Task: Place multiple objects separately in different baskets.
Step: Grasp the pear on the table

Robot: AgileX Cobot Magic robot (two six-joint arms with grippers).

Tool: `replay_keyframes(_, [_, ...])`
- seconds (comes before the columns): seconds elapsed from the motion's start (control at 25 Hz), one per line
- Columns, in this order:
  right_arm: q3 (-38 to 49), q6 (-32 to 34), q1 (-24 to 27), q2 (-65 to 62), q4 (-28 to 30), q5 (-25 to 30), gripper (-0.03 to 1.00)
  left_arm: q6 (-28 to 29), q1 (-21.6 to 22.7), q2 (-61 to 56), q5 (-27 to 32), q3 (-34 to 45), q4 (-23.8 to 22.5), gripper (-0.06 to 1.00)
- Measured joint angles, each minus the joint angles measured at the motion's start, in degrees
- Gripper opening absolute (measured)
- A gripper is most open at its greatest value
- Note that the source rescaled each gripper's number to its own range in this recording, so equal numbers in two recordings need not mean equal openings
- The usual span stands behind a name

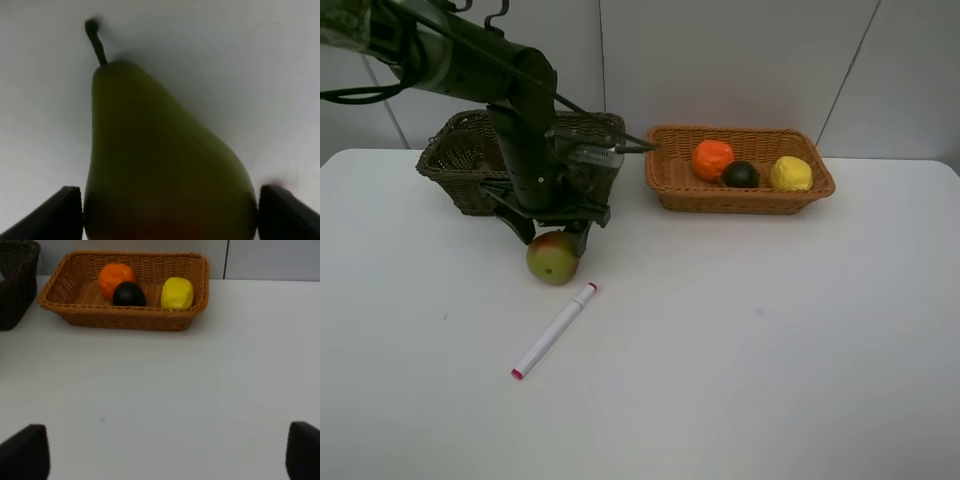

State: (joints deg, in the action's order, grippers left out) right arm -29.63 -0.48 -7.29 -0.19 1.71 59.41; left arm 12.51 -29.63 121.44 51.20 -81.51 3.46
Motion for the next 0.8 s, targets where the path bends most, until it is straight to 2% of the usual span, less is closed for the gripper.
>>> replay_keyframes(0.8, [0.0,0.0,0.0,0.0,0.0,0.0,1.0,0.0,0.0,3.3,-0.1,0.2,0.2,0.93])
